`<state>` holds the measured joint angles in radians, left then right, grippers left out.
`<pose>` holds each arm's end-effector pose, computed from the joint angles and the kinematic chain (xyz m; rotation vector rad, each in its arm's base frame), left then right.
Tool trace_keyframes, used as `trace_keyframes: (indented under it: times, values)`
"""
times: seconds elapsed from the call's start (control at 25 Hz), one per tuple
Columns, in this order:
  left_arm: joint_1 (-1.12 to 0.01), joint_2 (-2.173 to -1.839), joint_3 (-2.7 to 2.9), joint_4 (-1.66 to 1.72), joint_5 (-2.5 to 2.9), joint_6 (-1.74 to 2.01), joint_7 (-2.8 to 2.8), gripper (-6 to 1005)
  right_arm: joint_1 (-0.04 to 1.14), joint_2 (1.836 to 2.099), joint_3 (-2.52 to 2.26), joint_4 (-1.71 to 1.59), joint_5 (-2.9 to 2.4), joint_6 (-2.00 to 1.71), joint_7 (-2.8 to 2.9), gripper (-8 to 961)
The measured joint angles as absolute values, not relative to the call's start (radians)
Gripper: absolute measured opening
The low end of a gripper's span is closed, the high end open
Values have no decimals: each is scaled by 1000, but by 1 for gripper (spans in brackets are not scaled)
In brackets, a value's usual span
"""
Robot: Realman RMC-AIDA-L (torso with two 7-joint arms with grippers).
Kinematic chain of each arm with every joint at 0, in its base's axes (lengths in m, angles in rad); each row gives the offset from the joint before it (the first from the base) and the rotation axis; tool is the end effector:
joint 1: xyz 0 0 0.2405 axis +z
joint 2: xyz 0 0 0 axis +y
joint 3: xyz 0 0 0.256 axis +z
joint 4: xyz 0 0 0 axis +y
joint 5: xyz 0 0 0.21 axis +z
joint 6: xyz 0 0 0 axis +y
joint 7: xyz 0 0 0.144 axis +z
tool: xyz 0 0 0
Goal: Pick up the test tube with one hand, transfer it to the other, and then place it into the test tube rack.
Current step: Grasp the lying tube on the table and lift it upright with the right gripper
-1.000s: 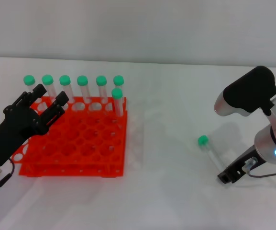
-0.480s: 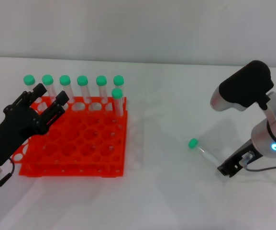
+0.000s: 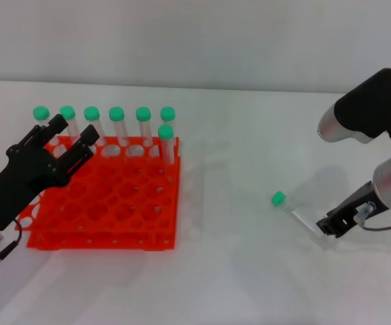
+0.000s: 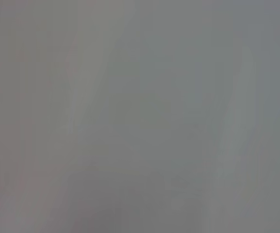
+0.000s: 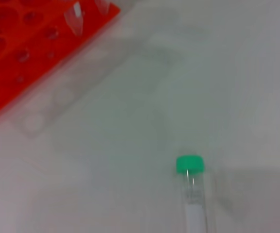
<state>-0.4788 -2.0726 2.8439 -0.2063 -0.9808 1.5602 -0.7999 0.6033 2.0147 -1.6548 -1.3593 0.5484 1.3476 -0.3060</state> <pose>-0.3163 0.3047 0.0112 -1.9380 -0.6126 -1.0787 0.1672 0.3635 -0.0235 -2.4631 0.8981 -0.4641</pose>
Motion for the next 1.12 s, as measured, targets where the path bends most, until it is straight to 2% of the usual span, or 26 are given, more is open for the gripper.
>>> trace_keyframes:
  times: [0.72, 0.92, 1.12]
  values:
    - [-488, -2075, 2844, -206, -970, 1550, -795, 729, 688, 2020, -1681, -1266, 555, 1380, -315, 213]
    - [-489, -2075, 2844, -205, -970, 1548, -795, 729, 691, 2021, -1686, -1254, 564, 1383, -319, 366]
    - [-490, -2075, 2844, -205, -970, 1548, -795, 730, 695, 2022, -1696, -1230, 568, 1370, -313, 391]
